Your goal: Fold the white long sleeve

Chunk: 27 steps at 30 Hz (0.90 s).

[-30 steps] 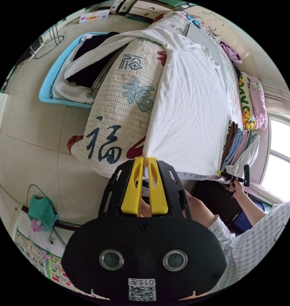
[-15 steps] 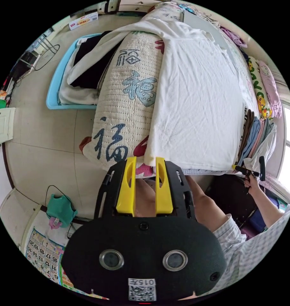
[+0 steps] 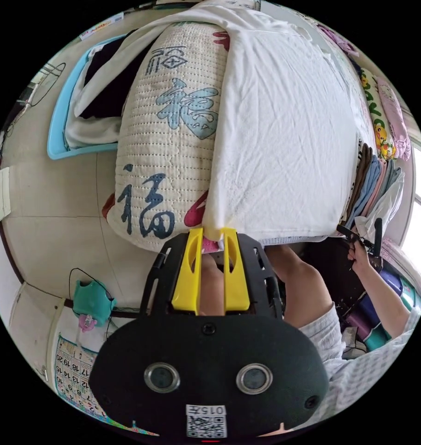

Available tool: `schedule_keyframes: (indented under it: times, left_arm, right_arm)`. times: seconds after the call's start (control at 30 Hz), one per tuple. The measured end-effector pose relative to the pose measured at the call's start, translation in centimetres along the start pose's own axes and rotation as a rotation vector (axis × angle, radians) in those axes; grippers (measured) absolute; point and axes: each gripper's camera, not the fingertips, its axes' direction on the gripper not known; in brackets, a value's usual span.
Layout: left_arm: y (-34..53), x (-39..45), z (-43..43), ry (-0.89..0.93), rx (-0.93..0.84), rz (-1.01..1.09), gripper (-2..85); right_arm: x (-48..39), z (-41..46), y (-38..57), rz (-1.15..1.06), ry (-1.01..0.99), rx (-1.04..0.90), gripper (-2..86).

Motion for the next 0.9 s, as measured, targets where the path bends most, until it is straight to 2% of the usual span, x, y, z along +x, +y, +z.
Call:
schedule_keyframes:
  times: [0.17,0.3,0.37,0.5,0.57,0.63,0.7,0.8,0.9]
  left_arm:
    - [0.1,-1.3,3.3,-0.057,-0.15,-0.089,2.3]
    - [0.6,0.2,1.2,0.062,-0.012,-0.125,1.7]
    - [-0.8,3.5,-0.6,0.037,0.072,-0.08,1.9]
    - [-8.5,18.3,-3.7,-0.069,0.255,0.203,5.6]
    - [-12.7,26.7,-3.7,-0.037,0.297,0.378,6.6]
    - [-18.0,38.9,-2.2,0.036,0.311,0.636,6.9]
    - [-21.4,48.3,-0.2,0.08,0.291,0.823,7.0]
    - [-25.4,63.1,4.5,0.103,0.234,1.078,7.2]
    - [-27.8,75.5,10.9,0.057,0.179,1.259,7.4]
  right_arm:
    - [2.8,-1.4,4.7,0.04,-0.197,0.092,0.1]
    - [3.8,-4.1,8.0,-0.066,-0.296,0.101,-0.1]
    - [5.0,-7.5,11.1,-0.198,-0.395,0.137,-0.3]
    - [9.2,-16.4,14.7,-0.361,-0.605,0.285,-0.8]
    - [14.5,-24.7,15.8,-0.417,-0.707,0.511,-0.8]
    - [19.8,-30.4,15.9,-0.414,-0.704,0.707,-0.7]
    - [27.2,-35.1,15.0,-0.269,-0.569,0.872,-0.1]
    - [36.5,-36.1,12.6,-0.022,-0.444,0.954,1.0]
    - [42.4,-33.9,8.8,0.109,-0.475,0.863,2.8]
